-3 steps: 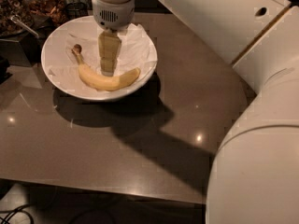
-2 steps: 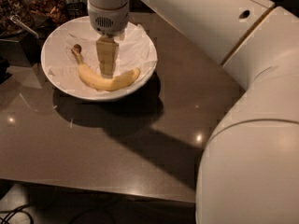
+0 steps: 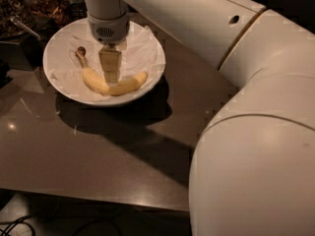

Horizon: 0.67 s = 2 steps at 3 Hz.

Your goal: Pick banana from white bowl

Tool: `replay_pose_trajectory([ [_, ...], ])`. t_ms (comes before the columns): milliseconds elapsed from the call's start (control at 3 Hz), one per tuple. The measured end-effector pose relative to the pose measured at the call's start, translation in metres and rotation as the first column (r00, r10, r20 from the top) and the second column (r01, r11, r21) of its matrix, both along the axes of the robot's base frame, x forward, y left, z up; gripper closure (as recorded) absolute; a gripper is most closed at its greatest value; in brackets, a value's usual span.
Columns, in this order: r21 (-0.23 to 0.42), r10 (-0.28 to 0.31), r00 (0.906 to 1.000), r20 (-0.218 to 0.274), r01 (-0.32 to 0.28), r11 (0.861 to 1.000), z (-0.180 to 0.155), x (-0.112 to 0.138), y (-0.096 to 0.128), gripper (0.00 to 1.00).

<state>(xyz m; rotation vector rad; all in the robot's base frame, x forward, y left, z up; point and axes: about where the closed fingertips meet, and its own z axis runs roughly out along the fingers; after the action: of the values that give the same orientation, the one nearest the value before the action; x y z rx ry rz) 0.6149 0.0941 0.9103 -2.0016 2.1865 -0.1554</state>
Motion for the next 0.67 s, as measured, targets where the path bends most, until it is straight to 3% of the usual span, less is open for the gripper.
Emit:
replay_pose_trajectory([
  [667, -0.002, 0.01, 0.9984, -0.056, -0.01, 1.0, -0.027, 0.009, 0.004, 0.34],
])
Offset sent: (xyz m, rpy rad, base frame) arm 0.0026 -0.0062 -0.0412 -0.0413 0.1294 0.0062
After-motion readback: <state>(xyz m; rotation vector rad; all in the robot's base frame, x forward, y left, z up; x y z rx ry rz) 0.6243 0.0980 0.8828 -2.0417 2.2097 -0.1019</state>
